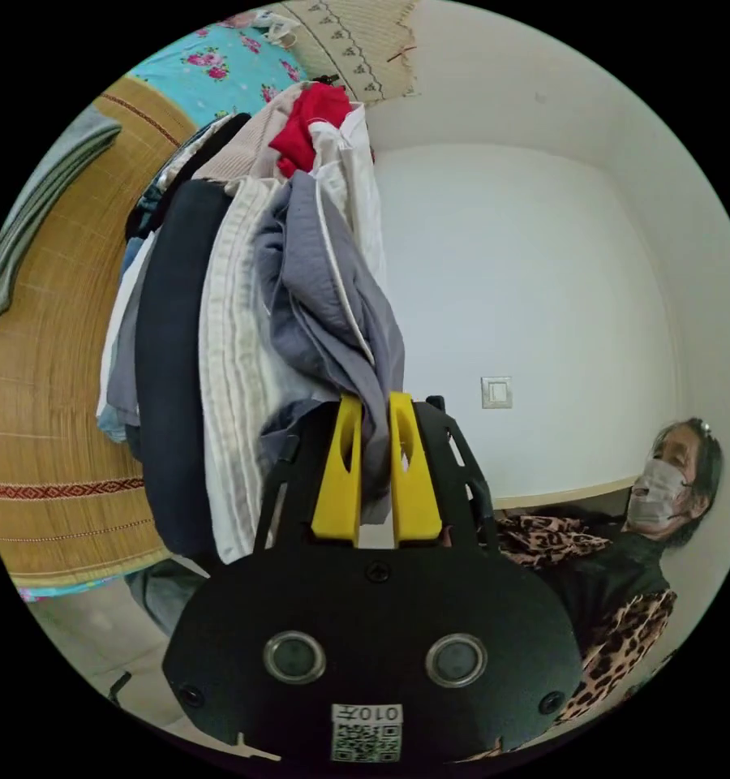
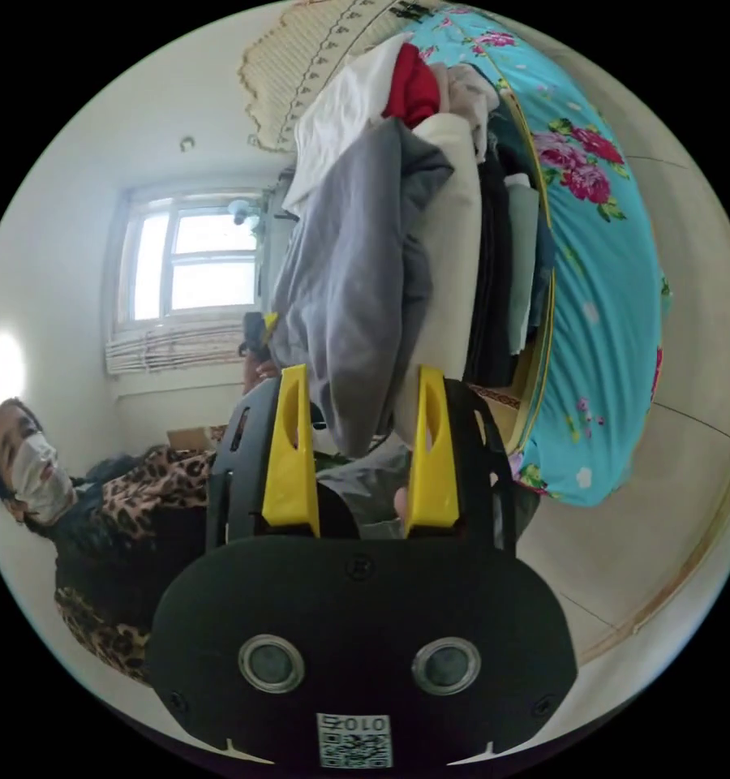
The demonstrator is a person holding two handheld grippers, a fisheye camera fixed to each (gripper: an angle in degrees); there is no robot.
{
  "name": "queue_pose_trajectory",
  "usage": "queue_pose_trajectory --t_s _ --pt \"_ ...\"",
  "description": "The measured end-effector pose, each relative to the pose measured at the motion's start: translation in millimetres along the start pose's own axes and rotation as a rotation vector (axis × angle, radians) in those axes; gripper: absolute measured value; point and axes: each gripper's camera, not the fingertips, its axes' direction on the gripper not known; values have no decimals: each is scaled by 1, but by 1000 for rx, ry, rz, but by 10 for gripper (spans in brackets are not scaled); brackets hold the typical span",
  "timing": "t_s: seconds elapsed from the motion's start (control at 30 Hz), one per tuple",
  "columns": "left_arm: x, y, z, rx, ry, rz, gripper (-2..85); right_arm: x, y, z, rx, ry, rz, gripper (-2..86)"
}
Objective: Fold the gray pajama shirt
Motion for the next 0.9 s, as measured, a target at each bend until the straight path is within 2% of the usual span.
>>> queue_pose_trajectory --t_s 0.07,0.13,0.2,0.33,0.37,0.4,0.43,0.5,0.57,0.67,0.7,0.77,0.83,0.9 --pt "-11 -5 5 -53 -12 -52 57 -24 0 -5 28 108 37 69" --pt "-1 -11 -1 -43 -35 -4 55 -60 2 -26 75 135 -48 56" --pt "22 -20 -5 -69 -132 92 54 -92 6 -42 85 146 -126 53" --pt "-13 -27 9 -176 -176 -66 47 -60 -1 -31 -35 148 50 56" --pt "-32 -26 11 -182 -77 -137 43 -52 0 -27 -38 131 70 59" --pt "-39 -25 8 -155 35 -137 40 -52 2 -29 -20 112 65 60" --pt "-39 -25 5 -142 72 -123 39 -55 7 -37 21 63 46 62" --pt "-37 -25 -11 -106 129 -66 31 -61 14 -53 72 14 28 66" --pt "-44 -24 -23 -102 174 -68 24 -61 16 -66 31 13 58 67" --pt "-52 -19 -46 -55 160 -90 12 -70 25 -92 93 164 127 57" --pt "-53 -16 -52 -43 153 -95 8 -74 26 -98 114 157 116 54" --pt "-46 -13 -57 -4 108 -98 3 -100 27 -117 236 14 -16 36" --pt "-15 -21 -49 10 45 22 1 -122 15 -118 270 -94 -135 31" --pt "21 -46 -17 -31 1 138 -1 -135 -8 -103 226 -95 -176 28"
